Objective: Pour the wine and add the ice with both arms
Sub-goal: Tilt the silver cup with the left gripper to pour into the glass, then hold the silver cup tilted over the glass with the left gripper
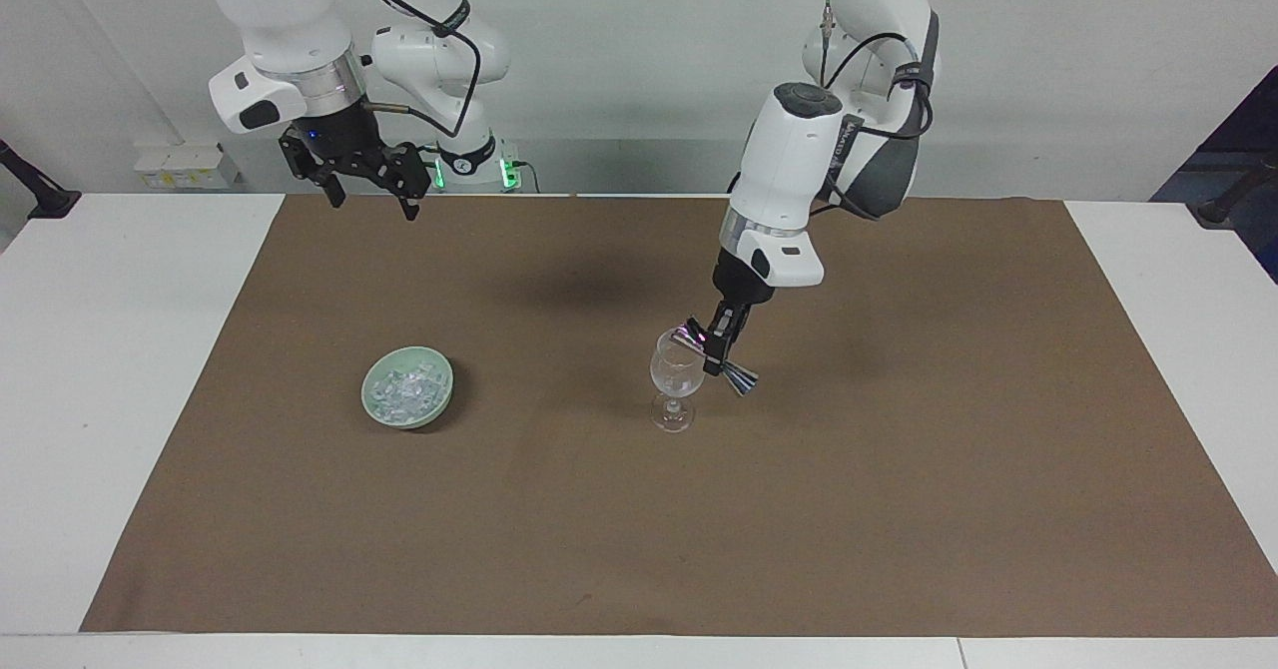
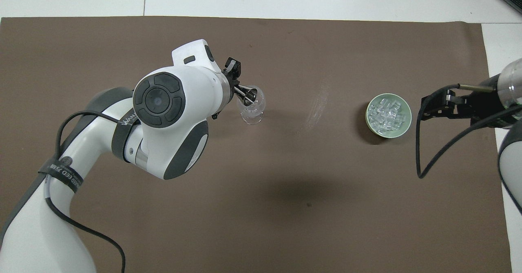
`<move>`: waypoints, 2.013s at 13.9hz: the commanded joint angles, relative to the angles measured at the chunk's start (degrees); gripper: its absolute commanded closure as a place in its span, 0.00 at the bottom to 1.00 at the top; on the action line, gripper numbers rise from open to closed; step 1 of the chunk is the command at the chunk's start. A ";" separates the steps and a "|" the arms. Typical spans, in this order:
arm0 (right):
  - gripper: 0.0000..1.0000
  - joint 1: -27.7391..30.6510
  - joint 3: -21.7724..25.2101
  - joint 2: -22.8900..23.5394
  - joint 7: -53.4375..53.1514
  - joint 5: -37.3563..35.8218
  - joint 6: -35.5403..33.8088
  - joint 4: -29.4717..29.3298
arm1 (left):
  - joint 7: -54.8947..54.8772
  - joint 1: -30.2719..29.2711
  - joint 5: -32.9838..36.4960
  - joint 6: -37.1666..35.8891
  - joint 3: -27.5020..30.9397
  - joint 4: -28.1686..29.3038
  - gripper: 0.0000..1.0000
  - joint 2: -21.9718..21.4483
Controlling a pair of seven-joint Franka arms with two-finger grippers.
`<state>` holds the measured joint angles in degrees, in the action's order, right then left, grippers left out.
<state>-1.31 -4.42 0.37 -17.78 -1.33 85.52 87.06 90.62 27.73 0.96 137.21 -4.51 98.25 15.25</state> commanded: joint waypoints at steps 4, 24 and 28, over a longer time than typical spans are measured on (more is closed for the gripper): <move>0.00 0.96 -0.41 -0.20 0.90 1.16 -0.09 0.21 | 1.49 1.09 3.16 0.34 0.91 0.36 1.00 -0.75; 0.00 0.96 -0.41 -0.20 0.90 1.16 -0.09 0.12 | 1.57 1.97 9.41 -1.33 1.00 0.36 1.00 -1.10; 0.00 0.96 -0.41 -0.20 0.90 1.16 -0.09 0.12 | 1.57 1.97 9.93 -1.42 1.00 0.28 1.00 -1.10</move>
<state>-1.31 -4.42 0.38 -17.78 -1.33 85.52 87.06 90.78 28.40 9.22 137.00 -4.54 98.24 15.20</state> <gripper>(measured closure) 0.000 0.784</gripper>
